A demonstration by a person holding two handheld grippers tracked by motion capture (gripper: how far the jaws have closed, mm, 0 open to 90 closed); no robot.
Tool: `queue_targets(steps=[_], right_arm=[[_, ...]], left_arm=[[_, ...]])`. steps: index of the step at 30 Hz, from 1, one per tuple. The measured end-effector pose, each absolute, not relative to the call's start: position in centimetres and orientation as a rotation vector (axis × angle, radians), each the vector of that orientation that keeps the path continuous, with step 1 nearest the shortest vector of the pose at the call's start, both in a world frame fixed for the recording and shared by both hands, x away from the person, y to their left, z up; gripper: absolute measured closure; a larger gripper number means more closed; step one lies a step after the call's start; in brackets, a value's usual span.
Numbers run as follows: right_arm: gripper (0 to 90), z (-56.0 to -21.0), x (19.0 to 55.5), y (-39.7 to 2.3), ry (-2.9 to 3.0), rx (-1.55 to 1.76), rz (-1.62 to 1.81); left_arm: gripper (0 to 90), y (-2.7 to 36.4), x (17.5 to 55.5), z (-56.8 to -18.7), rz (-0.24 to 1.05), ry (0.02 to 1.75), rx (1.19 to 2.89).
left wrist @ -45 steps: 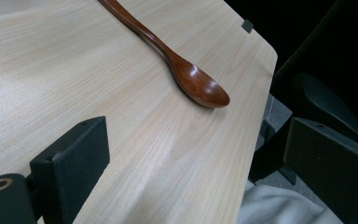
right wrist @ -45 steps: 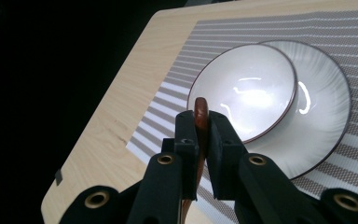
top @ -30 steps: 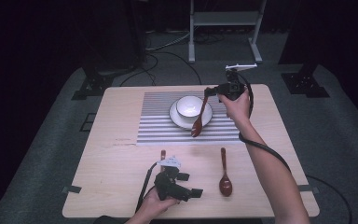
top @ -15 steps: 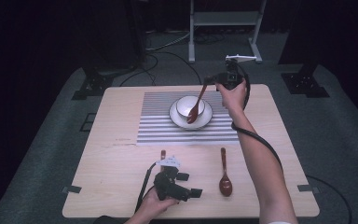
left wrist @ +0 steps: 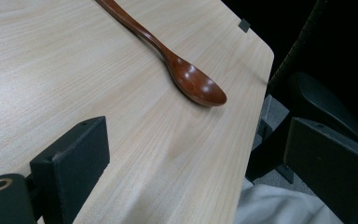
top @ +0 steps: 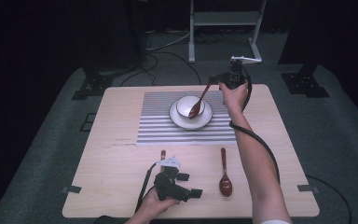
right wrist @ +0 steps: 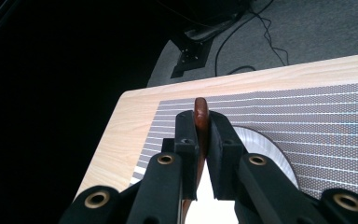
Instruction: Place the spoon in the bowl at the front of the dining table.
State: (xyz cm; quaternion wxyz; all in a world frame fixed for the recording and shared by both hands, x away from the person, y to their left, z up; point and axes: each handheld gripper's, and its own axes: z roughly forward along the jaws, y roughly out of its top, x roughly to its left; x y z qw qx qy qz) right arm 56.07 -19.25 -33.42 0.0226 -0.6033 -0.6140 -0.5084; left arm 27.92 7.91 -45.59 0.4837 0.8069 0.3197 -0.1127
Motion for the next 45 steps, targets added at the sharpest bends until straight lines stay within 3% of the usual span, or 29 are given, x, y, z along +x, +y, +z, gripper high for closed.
queue_targets(steps=[45], right_arm=[[79.5, -38.0, 56.4, -20.0, -1.889, -1.935, -1.478]], left_arm=[[5.6, 8.2, 27.9, -45.4, -0.27, 0.784, 1.957]])
